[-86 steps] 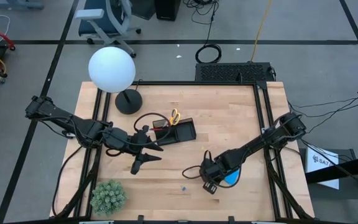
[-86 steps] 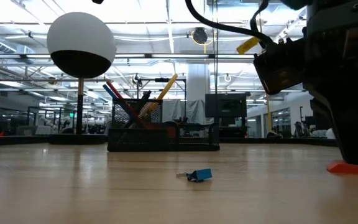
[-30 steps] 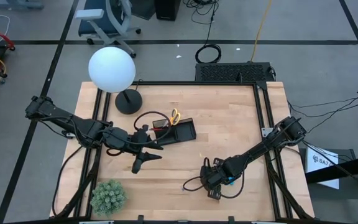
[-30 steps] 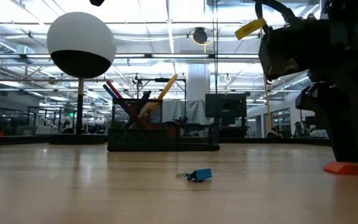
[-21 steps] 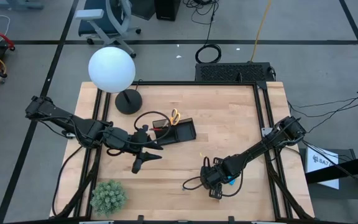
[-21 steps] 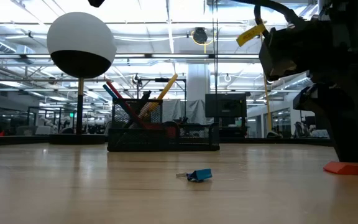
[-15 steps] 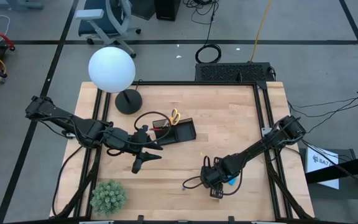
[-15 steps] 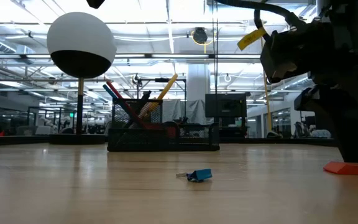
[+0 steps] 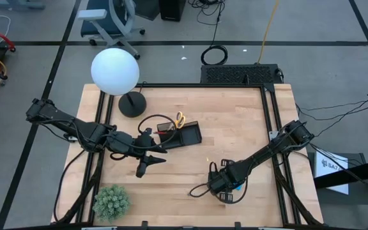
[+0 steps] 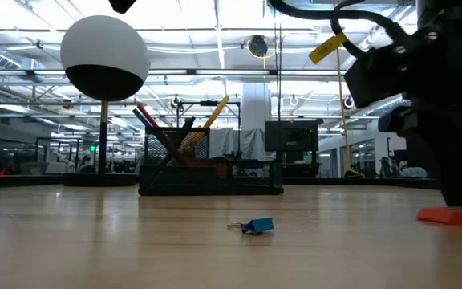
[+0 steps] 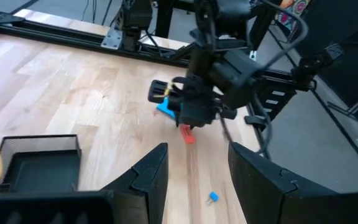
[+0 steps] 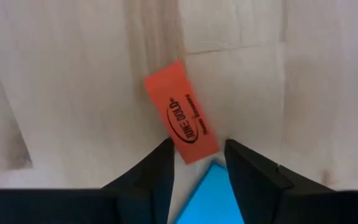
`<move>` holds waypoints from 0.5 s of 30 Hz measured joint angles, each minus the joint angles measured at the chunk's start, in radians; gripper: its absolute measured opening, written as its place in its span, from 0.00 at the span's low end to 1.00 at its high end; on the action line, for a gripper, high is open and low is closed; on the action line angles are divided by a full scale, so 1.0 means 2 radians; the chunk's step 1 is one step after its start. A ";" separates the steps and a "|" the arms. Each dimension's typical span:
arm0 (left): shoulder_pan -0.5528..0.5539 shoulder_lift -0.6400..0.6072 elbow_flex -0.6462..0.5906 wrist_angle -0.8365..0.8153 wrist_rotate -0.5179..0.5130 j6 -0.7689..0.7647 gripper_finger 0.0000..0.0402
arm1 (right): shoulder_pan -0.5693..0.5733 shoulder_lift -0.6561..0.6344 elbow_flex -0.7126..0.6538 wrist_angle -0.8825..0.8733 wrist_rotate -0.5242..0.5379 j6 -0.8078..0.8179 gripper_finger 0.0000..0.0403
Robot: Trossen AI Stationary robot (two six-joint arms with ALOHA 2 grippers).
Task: Pick and place office supplies into organizer
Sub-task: Put the orange eraser into the black organizer
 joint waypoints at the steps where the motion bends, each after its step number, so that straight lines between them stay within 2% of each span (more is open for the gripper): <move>1: 0.000 0.000 0.000 -0.001 -0.001 0.003 0.40 | 0.003 0.000 0.006 -0.004 0.004 -0.008 0.33; 6: 0.007 0.000 0.000 -0.003 -0.001 0.015 0.40 | 0.011 0.000 0.013 0.013 0.017 -0.041 0.30; 15: 0.014 0.000 0.000 -0.003 0.000 0.012 0.40 | 0.003 0.000 0.014 0.044 0.002 -0.090 0.32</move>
